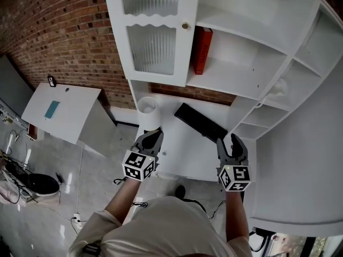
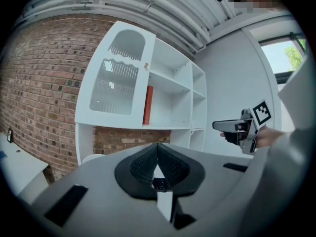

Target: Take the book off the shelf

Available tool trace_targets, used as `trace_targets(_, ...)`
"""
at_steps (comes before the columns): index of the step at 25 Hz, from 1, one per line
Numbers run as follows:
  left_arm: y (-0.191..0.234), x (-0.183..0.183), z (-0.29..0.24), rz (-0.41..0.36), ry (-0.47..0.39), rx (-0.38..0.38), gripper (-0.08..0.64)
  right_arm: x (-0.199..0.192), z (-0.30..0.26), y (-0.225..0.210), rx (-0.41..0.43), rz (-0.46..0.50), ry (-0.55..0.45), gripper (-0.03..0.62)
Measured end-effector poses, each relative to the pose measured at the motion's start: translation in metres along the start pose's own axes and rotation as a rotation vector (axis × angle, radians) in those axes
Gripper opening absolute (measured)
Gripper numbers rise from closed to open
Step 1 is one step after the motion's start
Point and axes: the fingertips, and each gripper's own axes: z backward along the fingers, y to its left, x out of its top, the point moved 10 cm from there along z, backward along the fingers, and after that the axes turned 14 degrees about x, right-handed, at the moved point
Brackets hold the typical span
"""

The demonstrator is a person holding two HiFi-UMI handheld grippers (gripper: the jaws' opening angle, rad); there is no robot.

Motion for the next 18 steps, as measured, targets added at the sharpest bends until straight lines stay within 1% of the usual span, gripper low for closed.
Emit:
trace_targets(10,-0.017,0.006,-0.052,0.018,-0.005,0.096,-0.006,0.021,-0.064,-0.076,0.106,0.040,-0.017,0.201)
trace_targets(15,-0.023,0.011,-0.073,0.019,-0.020,0.134,-0.006,0.031,-0.101,-0.102,0.173,0.075,-0.030,0.201)
trace_targets(18,-0.026,0.016,-0.079,0.017,-0.027,0.150,-0.006,0.042,-0.122,-0.114,0.206,0.079,-0.041,0.201)
